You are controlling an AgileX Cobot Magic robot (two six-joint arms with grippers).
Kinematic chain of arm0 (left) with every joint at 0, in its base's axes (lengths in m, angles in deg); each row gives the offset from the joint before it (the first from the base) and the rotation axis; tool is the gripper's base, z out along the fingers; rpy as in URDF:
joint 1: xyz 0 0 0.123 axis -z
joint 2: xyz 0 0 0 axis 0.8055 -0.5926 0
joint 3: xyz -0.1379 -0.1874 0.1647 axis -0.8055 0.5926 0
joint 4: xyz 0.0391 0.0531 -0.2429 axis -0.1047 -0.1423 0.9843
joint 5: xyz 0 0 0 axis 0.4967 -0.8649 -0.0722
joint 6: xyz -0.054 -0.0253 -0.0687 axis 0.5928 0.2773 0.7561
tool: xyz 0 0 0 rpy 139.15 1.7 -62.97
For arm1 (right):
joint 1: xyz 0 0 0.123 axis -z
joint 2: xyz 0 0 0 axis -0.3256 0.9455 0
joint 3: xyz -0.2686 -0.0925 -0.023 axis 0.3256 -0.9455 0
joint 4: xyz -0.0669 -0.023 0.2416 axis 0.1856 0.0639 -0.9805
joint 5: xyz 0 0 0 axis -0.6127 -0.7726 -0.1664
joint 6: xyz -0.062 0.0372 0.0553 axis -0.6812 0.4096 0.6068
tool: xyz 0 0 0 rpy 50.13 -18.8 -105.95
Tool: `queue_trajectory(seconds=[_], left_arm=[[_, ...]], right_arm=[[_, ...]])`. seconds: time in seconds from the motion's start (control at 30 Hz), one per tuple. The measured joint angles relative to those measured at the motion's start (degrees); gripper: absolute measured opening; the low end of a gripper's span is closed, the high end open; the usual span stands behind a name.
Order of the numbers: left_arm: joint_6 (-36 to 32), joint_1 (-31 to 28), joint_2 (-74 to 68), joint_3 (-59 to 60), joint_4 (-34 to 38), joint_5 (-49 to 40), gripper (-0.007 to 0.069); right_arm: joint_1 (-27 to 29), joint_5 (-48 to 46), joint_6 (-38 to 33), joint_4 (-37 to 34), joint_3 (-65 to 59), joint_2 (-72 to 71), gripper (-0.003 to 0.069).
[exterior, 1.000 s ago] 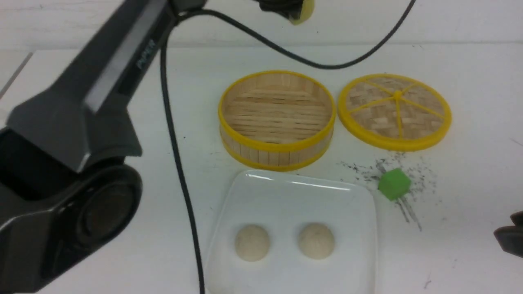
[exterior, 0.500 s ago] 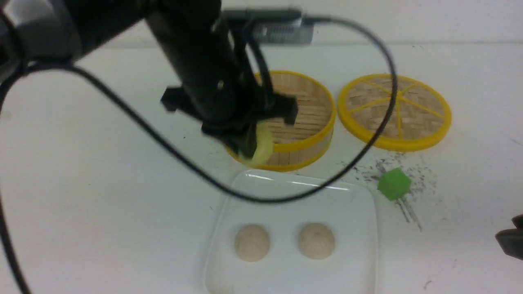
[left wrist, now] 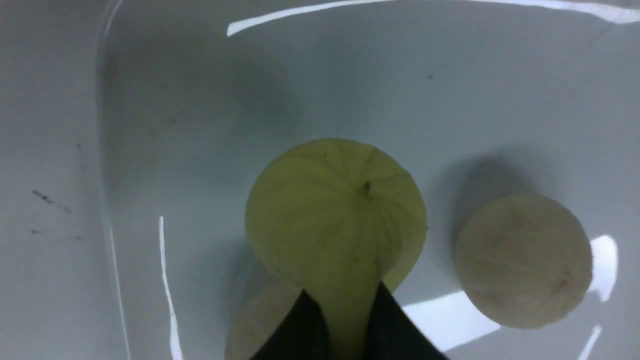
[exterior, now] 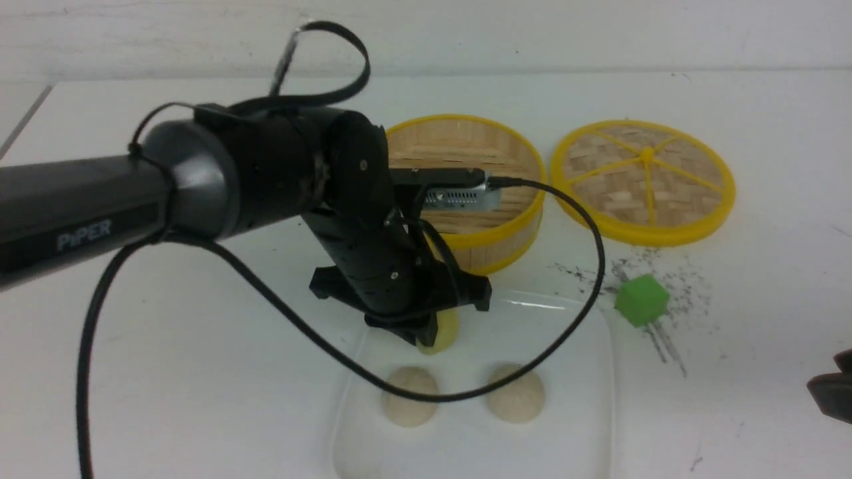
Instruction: Put the steamed buns into the plate on the white tablecloth.
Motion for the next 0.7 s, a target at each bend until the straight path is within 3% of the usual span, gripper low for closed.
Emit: queue_trajectory(seconds=[0.17,0.43,0.7], left_arm=[[0.00,0.00,-3.11,0.18,0.38,0.78,0.0175],[0.00,0.00,-1.88,-0.53,0.52,-0.12,0.0427],[0.00,0.00,5.31,-8.24,-2.58,-8.30,0.0475]], right_arm=[[0.00,-0.82,0.00,0.17,0.00,-0.06,0.0206],[0.00,-8.82,0.08,1.49,0.00,-8.05,0.0010],[0.00,-14.41,4.71,3.12,0.00,-24.92,-0.0015]])
